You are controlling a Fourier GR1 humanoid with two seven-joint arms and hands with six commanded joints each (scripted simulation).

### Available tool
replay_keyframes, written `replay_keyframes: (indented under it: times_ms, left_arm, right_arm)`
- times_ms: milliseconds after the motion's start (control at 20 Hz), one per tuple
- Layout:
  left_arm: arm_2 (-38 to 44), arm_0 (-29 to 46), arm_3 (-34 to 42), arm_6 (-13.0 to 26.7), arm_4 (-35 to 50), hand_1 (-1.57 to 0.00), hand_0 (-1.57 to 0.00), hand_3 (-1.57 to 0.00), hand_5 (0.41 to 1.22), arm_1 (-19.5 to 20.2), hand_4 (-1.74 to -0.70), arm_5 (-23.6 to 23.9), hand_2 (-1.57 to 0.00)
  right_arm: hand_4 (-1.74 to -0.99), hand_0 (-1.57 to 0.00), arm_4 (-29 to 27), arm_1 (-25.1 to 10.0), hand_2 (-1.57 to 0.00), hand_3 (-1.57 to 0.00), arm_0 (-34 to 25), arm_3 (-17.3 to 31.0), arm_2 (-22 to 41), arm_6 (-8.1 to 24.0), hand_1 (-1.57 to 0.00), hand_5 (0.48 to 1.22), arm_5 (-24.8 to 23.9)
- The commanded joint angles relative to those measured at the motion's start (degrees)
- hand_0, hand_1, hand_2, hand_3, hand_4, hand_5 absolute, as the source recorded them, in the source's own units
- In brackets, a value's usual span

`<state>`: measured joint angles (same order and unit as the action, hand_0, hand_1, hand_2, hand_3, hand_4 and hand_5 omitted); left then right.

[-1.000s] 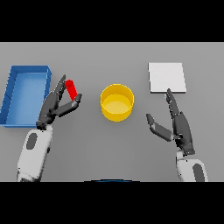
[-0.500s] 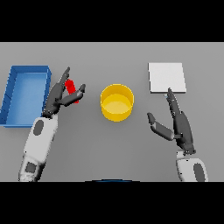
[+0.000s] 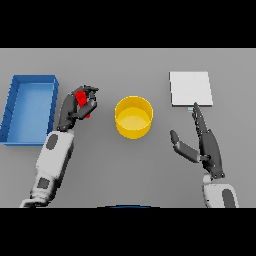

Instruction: Pick up the red beaker and tilt it to pour out 1 green nut into yellow bowl. Pick up the yellow bowl and place it on the metallic measuring scale.

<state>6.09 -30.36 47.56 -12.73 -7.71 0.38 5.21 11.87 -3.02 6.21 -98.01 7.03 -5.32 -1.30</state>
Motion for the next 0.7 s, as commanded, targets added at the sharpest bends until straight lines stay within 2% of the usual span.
replay_keyframes:
  times_ms: [0,100,200,250,350,450,650]
  left_arm:
    - [-0.78,-0.85,-0.5,0.7,-1.63,-0.78,-0.76,-0.88,0.999,-0.35,-1.52,1.98,-0.84]
    - [-2.18,-0.37,0.18,0.09,-3.64,-1.07,-1.05,-1.06,1.079,-0.04,-1.59,2.88,-1.11]
    - [-2.93,-0.11,0.79,0.24,-3.51,-1.25,-1.24,-1.15,1.13,-0.59,-1.64,2.56,-1.27]
    - [-3.11,-0.34,0.52,0.34,-3.61,-1.31,-1.3,-1.24,1.148,-0.65,-1.6,2.67,-1.33]
    - [-2.98,-0.56,0.68,0.84,-3.68,-1.41,-1.4,-1.36,1.174,-0.33,-1.54,2.61,-1.42]
    - [-1.42,-0.79,1.48,-0.98,-0.43,-1.47,-1.46,-1.43,1.165,-0.07,-1.61,-0.15,-1.47]
    - [-0.58,-1.04,5.66,-0.04,4.21,-1.53,-1.53,-1.52,1.14,0.34,-1.69,-3.08,-1.53]
  right_arm:
    - [-1.239,0.0,-0.18,0.23,0.0,0.0,-0.58,-0.52,0.0,0.99,0.0,0.648,-0.11]
    - [-1.239,0.0,-0.72,-0.24,0.0,0.0,-1.2,-0.26,-0.55,1.52,0.0,0.648,0.15]
    - [-1.242,0.0,-0.47,0.13,0.0,0.0,-0.7,-0.14,-0.01,0.51,0.0,0.65,0.3]
    - [-1.25,0.0,-1.23,0.66,0.0,0.0,-1.08,-0.43,0.01,0.56,0.0,0.647,0.51]
    - [-1.255,0.0,-1.16,0.79,0.0,0.0,-1.37,-0.67,0.13,1.28,0.0,0.644,0.42]
    - [-1.245,0.0,-0.06,0.97,0.0,0.0,-0.17,-0.54,0.67,0.45,0.0,0.642,-0.05]
    - [-1.236,0.0,0.18,-0.05,0.0,0.0,-0.48,-0.12,0.11,-0.09,0.0,0.644,0.0]
